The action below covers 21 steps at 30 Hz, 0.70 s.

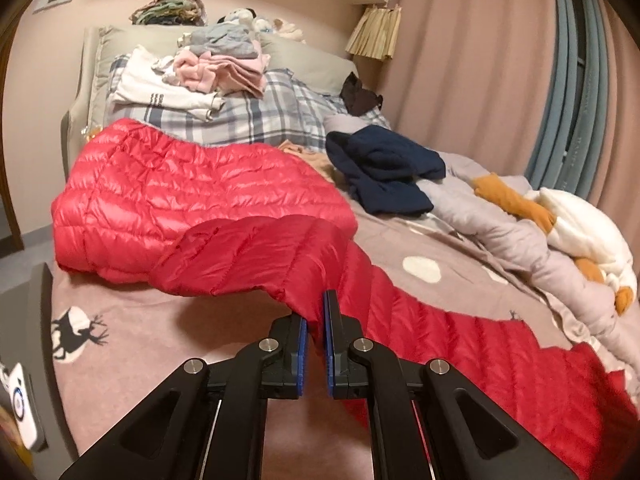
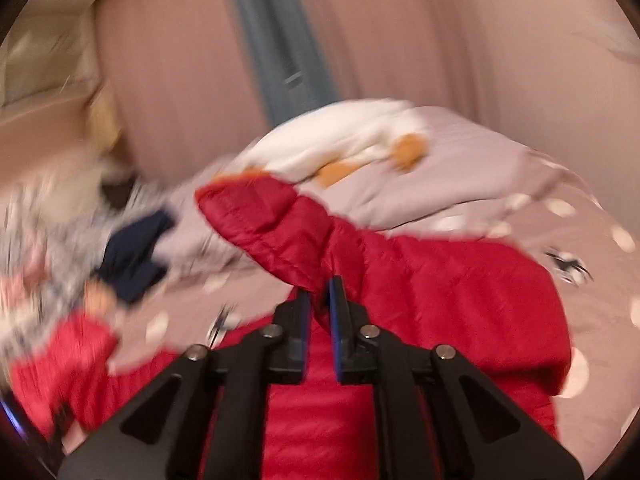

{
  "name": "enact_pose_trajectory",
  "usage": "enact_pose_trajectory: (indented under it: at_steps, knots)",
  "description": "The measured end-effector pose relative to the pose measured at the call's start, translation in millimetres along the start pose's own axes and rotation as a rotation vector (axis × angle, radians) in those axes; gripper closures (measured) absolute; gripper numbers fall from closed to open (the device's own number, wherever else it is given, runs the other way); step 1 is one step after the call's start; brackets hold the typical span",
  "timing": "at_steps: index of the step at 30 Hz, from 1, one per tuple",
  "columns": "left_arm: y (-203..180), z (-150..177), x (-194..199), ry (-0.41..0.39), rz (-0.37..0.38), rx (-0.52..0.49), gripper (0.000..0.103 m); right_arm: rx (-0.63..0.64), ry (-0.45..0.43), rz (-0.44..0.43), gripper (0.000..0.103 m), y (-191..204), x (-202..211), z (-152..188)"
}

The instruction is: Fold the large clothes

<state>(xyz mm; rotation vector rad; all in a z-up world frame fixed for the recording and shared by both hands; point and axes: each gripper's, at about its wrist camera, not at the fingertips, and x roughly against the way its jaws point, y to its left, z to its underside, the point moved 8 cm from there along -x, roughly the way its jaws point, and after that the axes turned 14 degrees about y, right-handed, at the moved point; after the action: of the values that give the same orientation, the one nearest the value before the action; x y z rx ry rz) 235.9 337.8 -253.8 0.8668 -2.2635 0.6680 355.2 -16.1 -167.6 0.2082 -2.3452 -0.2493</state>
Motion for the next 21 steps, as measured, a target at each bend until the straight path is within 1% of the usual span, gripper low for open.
enact_pose_trajectory:
  at_steps: [1, 2, 4, 5, 6, 7, 8, 9, 10, 11, 14, 15, 16, 17, 18, 19, 20, 21]
  knots:
    - [0, 0, -1, 0.008, 0.009, 0.006, 0.099, 0.024, 0.031, -0.018, 0.061, 12, -8, 8]
    - [0, -1, -2, 0.016, 0.014, 0.009, 0.099, 0.028, 0.046, -0.038, 0.044, 15, -11, 13]
    - [0, -1, -1, 0.017, 0.023, 0.008, 0.099, 0.028, 0.046, -0.085, 0.033, 18, -11, 22]
    - [0, -1, 0, 0.014, 0.020, 0.008, 0.099, 0.036, 0.036, -0.083, 0.031, 12, -7, 23]
    - [0, -1, 0, 0.014, 0.013, 0.008, 0.099, 0.046, 0.018, -0.063, 0.030, 7, -2, 21]
    - [0, -1, -1, 0.017, 0.013, 0.009, 0.099, 0.052, -0.002, -0.024, 0.027, -2, 2, 18]
    - [-1, 0, 0, 0.020, 0.022, 0.012, 0.099, 0.047, -0.017, 0.021, 0.026, -14, 6, 13]
    - [-1, 0, -1, 0.022, 0.032, 0.014, 0.099, 0.038, -0.021, 0.052, 0.026, -18, 7, 9]
    - [-1, 0, -1, 0.024, 0.036, 0.014, 0.099, 0.010, -0.018, 0.109, 0.026, -40, 6, 4]
    - [-2, 0, -2, 0.026, 0.029, 0.012, 0.099, -0.011, -0.014, 0.140, 0.026, -42, 5, 0]
    - [-3, 0, -2, 0.023, 0.012, -0.002, 0.099, -0.108, 0.025, 0.253, 0.028, -108, -15, -2]
    - [-3, -1, -3, 0.022, 0.006, -0.006, 0.099, -0.122, 0.050, 0.277, 0.029, -123, -22, 0]
    - [-4, -1, -4, 0.022, 0.000, -0.010, 0.099, -0.140, 0.092, 0.305, 0.032, -143, -35, 6]
    - [-6, -1, -5, 0.025, -0.002, -0.012, 0.099, -0.155, 0.134, 0.311, 0.036, -160, -51, 14]
    - [-7, -1, -6, 0.028, -0.001, -0.011, 0.099, -0.159, 0.167, 0.305, 0.038, -167, -61, 23]
    - [-7, 0, -7, 0.031, -0.002, -0.010, 0.099, -0.163, 0.227, 0.298, 0.041, -175, -79, 37]
    - [-9, 0, -8, 0.032, -0.008, -0.013, 0.099, -0.155, 0.278, 0.303, 0.042, -178, -93, 50]
    - [-10, 1, -8, 0.032, -0.017, -0.019, 0.099, -0.116, 0.316, 0.328, 0.041, -180, -109, 68]
